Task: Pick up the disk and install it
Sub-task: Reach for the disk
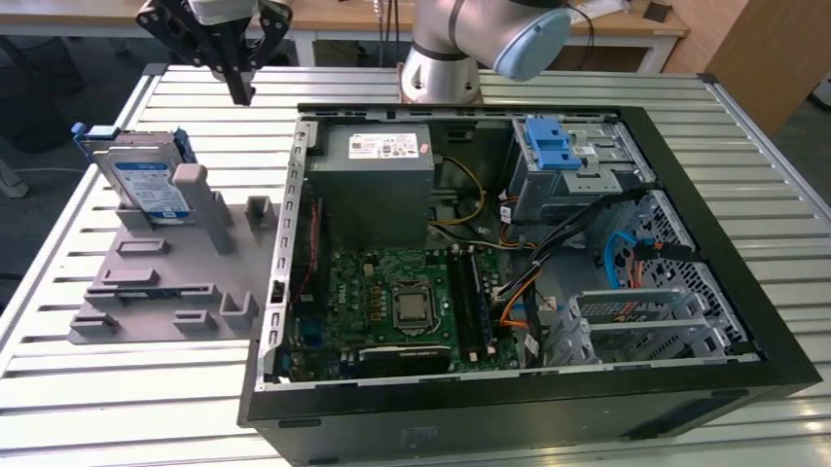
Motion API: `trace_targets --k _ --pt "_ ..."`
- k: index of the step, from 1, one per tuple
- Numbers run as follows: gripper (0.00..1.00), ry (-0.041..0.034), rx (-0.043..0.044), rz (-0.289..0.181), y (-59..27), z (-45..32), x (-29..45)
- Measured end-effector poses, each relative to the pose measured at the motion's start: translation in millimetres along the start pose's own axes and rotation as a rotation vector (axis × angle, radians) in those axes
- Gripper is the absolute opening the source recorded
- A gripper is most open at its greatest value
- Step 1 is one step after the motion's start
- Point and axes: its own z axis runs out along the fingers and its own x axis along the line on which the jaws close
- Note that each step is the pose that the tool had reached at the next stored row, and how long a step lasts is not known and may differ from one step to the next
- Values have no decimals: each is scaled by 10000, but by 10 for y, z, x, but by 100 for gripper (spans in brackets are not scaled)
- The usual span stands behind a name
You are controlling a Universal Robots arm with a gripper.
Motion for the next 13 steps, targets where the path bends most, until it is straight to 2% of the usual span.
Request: trace_targets --k 13 --pt "11 23 2 2 35 8 164"
